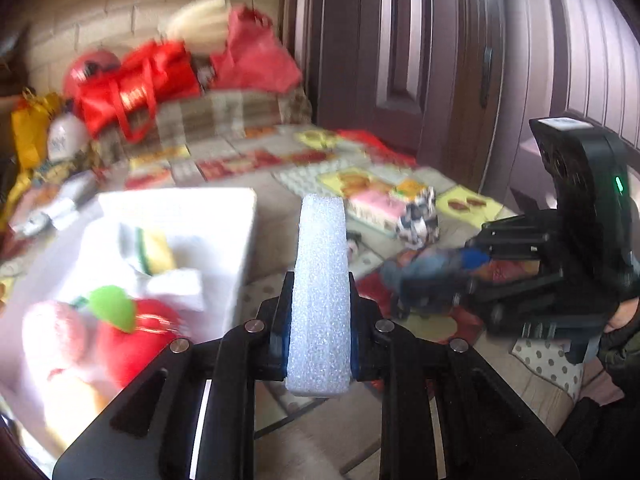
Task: Organize soft objects
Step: 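Grasp the dark hair ties with the right gripper while the left lifts the foam block, then release the foam block into the tray with the left gripper while the right drops the hair ties there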
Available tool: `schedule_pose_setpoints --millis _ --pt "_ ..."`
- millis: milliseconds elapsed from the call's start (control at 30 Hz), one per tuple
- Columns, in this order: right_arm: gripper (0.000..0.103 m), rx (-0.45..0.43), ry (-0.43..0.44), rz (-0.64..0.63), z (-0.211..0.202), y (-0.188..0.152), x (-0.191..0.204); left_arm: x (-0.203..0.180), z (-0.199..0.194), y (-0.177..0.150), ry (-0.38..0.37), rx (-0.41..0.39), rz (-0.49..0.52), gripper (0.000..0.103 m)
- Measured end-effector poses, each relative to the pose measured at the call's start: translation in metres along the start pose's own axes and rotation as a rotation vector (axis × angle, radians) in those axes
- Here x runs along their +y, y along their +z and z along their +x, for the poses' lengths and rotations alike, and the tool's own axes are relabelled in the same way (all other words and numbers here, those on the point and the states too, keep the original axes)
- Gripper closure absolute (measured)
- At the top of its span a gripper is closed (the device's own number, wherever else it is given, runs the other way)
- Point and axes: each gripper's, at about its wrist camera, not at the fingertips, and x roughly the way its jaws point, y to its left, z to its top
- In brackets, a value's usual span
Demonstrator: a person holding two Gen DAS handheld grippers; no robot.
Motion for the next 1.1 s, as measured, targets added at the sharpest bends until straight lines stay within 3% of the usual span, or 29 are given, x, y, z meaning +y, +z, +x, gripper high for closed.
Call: schedule_pose_setpoints --millis 133,267,333,633,967,1100 --pt "0.079 -0.259 -0.045 0.171 -0.027 0.009 -0.014 0.01 -0.033 -0.008 0.113 -0.114 0.034 0.084" --pt "0.079 -0.349 -0.112 0.233 -0.026 0.01 -0.008 0.024 -0.047 -0.012 0.213 -0.16 0.041 0.084" --pt "0.079 -0.327 -0.152 0.21 -0.02 0.013 -0.002 0.034 -0.049 -0.013 0.227 -0.159 0.014 0.084" --pt "0.079 -0.331 -0.163 0.219 -0.012 0.026 0.008 0.072 -0.053 -0.02 0.303 -0.143 -0.068 0.084" --pt "0.079 -0.304 -0.126 0.112 0.02 0.047 0.045 0.145 -0.063 -0.032 0.434 -0.117 -0.184 0.083" --pt "0.079 -0.291 -0.093 0.084 0.038 0.06 0.06 0.166 -0.059 -0.033 0.45 -0.098 -0.226 0.083"
